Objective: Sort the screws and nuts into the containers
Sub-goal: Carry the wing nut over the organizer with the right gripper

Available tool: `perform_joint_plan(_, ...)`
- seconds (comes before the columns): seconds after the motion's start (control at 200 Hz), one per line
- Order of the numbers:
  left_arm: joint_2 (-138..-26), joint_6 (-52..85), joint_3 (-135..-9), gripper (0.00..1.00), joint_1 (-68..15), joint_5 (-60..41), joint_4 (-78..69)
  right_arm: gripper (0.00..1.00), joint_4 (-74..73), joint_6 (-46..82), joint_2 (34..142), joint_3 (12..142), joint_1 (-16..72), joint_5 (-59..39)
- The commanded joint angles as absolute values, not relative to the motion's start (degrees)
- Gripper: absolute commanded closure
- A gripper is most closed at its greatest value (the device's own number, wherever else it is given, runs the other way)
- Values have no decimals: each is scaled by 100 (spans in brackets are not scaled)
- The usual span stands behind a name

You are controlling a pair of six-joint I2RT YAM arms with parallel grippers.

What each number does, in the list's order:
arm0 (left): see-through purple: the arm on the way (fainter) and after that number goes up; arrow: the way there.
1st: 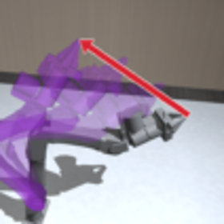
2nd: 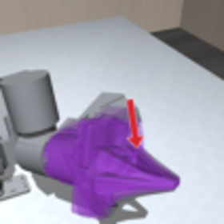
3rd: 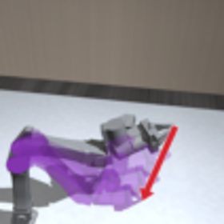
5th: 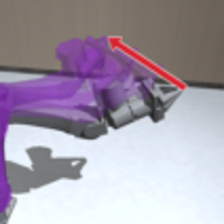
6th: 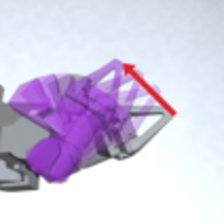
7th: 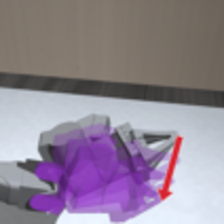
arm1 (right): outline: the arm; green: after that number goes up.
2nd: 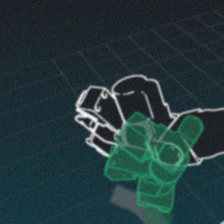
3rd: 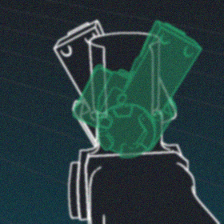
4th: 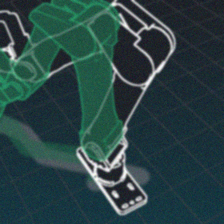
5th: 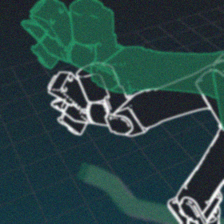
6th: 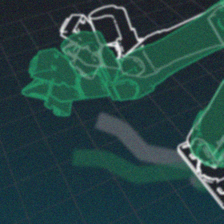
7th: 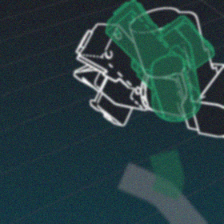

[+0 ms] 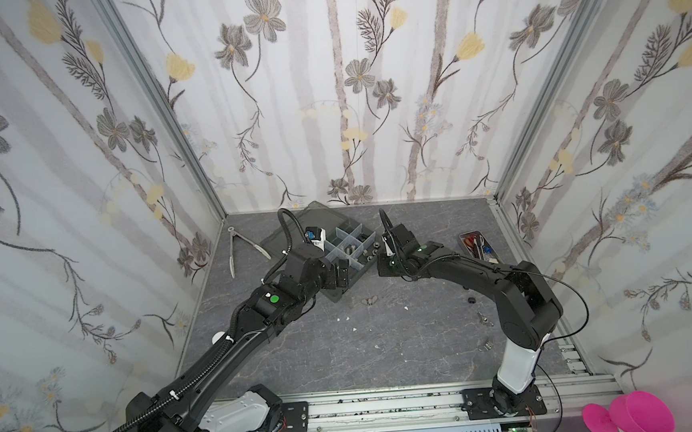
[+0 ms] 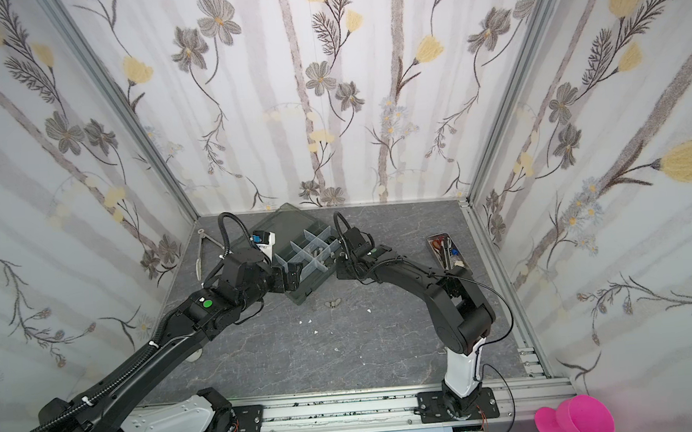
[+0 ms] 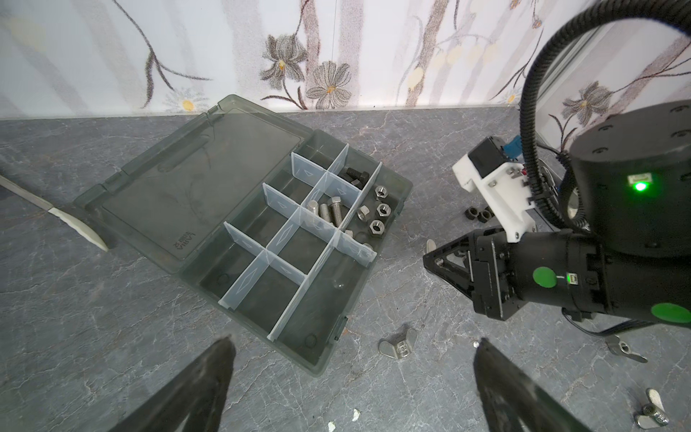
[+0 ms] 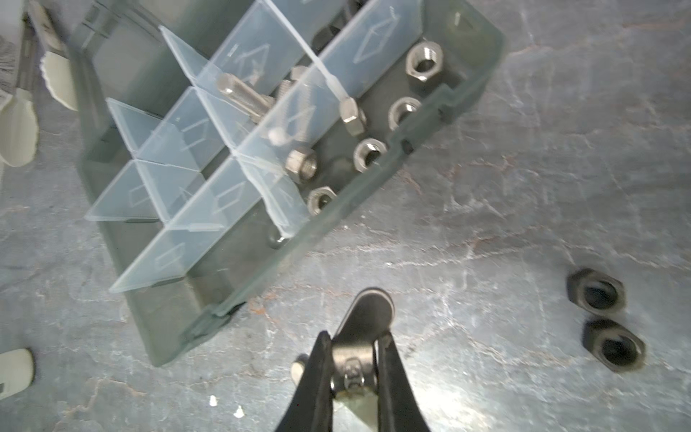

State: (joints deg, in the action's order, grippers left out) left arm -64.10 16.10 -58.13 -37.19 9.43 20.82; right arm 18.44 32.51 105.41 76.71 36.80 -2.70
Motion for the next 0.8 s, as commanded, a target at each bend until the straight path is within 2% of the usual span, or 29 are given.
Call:
perform_joint_plan(0.0, -6359, 1639, -5783, 0, -3701, 1111, 1884, 91, 1641, 3278, 10739, 8032, 3716, -595)
perform_joint_plan(0.794, -6267, 1593, -5730, 0, -3705, 1279, 1846, 89, 1960, 3346, 12947, 10960, 4095, -1226)
